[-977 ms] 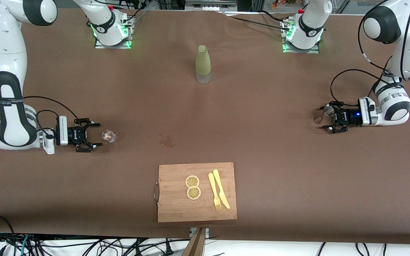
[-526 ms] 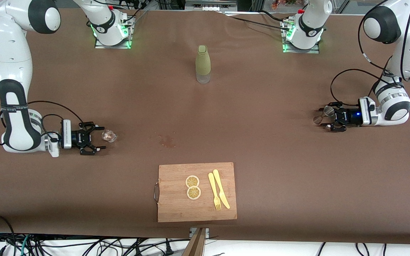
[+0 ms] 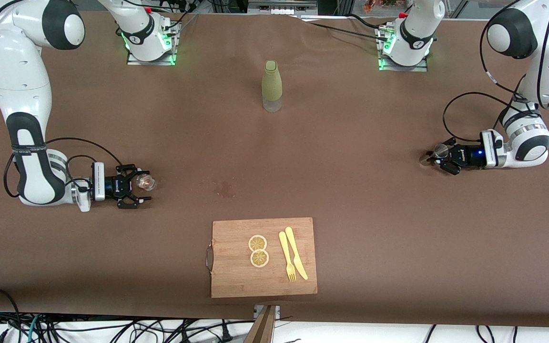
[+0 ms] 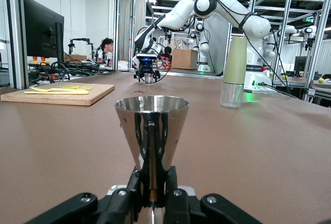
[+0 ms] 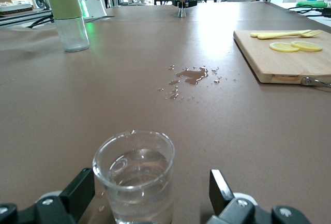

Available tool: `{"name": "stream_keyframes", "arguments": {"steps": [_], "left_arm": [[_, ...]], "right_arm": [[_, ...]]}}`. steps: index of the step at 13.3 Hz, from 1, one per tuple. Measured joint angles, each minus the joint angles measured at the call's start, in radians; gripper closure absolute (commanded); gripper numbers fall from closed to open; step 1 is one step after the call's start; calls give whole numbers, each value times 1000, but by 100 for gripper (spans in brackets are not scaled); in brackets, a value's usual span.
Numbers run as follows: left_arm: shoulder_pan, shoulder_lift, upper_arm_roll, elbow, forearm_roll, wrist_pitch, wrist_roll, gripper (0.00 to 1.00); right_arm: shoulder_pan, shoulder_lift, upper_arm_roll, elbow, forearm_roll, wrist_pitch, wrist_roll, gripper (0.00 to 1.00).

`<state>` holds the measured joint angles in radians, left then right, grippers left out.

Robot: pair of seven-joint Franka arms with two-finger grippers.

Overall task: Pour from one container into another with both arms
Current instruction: 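Carry the jigger with the left gripper toward the table middle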

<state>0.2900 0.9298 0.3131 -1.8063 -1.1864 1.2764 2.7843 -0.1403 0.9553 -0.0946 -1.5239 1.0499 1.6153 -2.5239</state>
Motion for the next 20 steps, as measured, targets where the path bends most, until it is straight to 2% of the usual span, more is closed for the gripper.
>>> {"name": "stream_keyframes", "arguments": {"steps": [6,8,10,12,17,20], "left_arm": [[-14,2,-30,0,1,4,-42,100],[-28,4,-93,0,1,27,-56,100],[-61,9,-174,2,-23,71,-64,100],[-112,10,-203,10,-60,91,-66,100],[-138,-2,-329,39,-140,167,-96,100],[-185,-28,-391,42,-215,262,-152,100]], "right_arm": [[0,7,11,0,22,-13,0,17],[0,9,11,0,23,-14,0,18],[0,9,11,0,24,-15,0,24],[0,9,11,0,24,-15,0,25],[0,10,11,0,25,-15,0,44],[0,10,11,0,25,-15,0,47]]}}
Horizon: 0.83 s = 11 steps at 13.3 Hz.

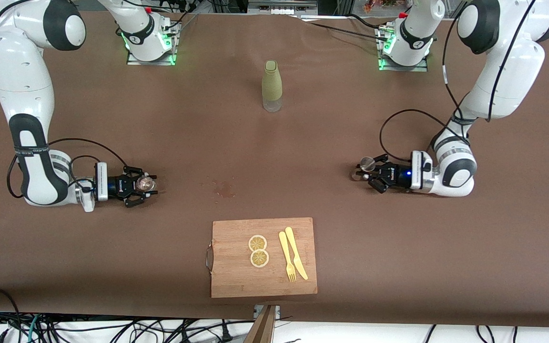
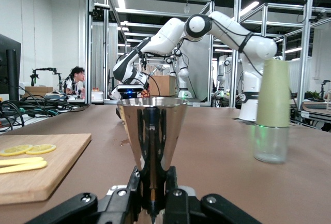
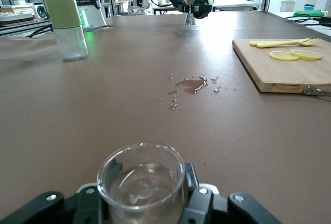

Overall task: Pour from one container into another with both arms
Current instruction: 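Carry the jigger with the left gripper toward the table middle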

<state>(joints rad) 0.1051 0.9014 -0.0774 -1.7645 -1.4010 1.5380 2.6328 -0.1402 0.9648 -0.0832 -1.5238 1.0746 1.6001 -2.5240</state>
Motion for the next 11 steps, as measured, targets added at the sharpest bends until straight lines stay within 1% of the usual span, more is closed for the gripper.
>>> {"name": "stream_keyframes", "arguments": {"steps": [1,4,5,6,7,8,11], "left_arm": [[-29,-14,-8,2,-17,33,-20,100],[-133,-46,-13,3,-104,121,-60,100],[-171,-47,-13,2,-147,141,-65,100],[-210,-47,-14,2,-192,165,-68,100],[-253,-46,-14,1,-245,190,-71,100],[-299,-46,-15,1,-300,215,-73,100],[-416,-45,-14,18,-413,288,-77,100]], "right_arm": [[0,0,0,0,0,0,0,47],[0,0,0,0,0,0,0,58],[0,0,0,0,0,0,0,58],[0,0,0,0,0,0,0,62],[0,0,0,0,0,0,0,63],[0,0,0,0,0,0,0,66],[0,1,0,0,0,0,0,67]]}}
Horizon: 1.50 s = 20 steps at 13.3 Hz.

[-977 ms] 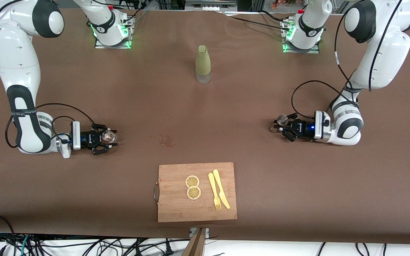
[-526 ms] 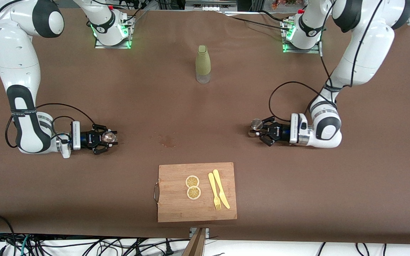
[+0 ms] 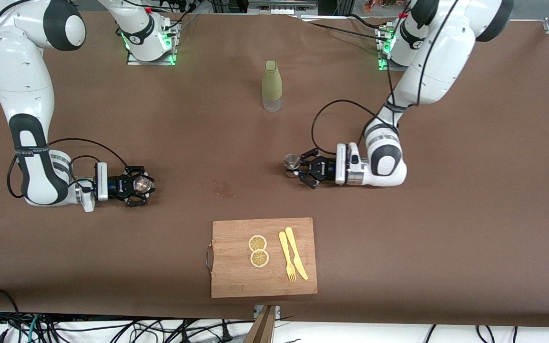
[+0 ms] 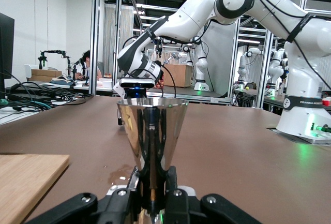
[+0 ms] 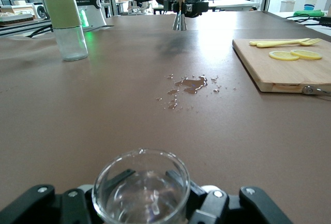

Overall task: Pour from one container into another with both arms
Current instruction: 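Carry the jigger with the left gripper toward the table middle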

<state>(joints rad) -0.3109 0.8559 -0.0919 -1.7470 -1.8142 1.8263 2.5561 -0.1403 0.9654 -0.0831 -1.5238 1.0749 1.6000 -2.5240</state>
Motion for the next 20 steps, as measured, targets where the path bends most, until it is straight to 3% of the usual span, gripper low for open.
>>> {"name": "stream_keyframes", "arguments": {"steps": [2,10,17,20], "left_arm": [[-55,1,0,13,-78,26,-7,100],[-221,92,2,141,-213,187,-38,100],[-273,142,2,226,-266,254,-41,100],[-289,163,2,265,-300,278,-43,100]], "right_arm": [[0,0,0,0,0,0,0,68],[1,-3,1,11,5,-1,7,71],[18,-53,7,24,21,-35,92,72],[57,-123,9,6,45,-30,174,72]]}}
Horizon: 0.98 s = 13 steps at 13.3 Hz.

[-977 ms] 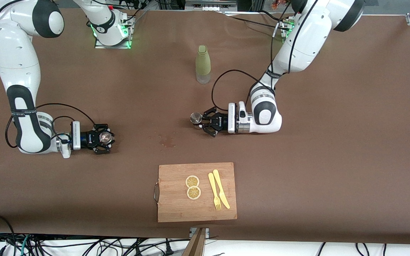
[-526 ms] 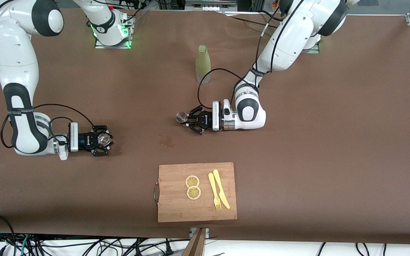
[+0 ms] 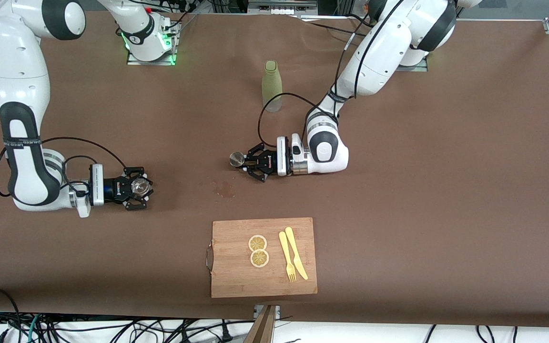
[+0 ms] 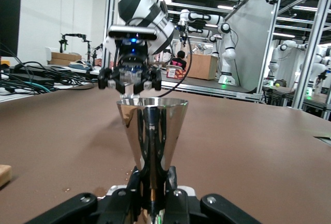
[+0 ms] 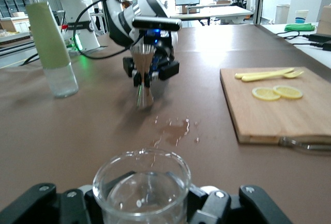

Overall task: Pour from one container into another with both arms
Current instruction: 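Carry the jigger with the left gripper toward the table middle, then lift the glass cup with the right gripper above the jigger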

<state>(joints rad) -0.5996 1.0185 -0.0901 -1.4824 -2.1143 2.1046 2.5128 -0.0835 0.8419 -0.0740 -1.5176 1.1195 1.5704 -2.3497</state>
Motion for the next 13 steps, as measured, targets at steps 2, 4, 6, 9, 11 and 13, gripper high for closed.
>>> {"name": "stream_keyframes", "arguments": {"steps": [2,4,6,9,11,13], "left_arm": [[-19,3,0,29,-16,38,-16,100],[-33,4,0,46,-16,61,-27,100],[-39,17,0,65,-16,64,-27,100],[-45,46,0,104,-16,73,-27,100],[-53,56,0,122,-16,85,-34,100],[-64,59,0,140,-16,111,-45,100]], "right_arm": [[33,-71,0,-31,3,33,58,72],[61,-130,-1,-62,3,67,119,72],[88,-176,-2,-90,3,106,169,72],[131,-218,-2,-127,4,167,225,72],[160,-235,-3,-144,4,206,248,72],[182,-237,-3,-156,4,241,258,72]]}}
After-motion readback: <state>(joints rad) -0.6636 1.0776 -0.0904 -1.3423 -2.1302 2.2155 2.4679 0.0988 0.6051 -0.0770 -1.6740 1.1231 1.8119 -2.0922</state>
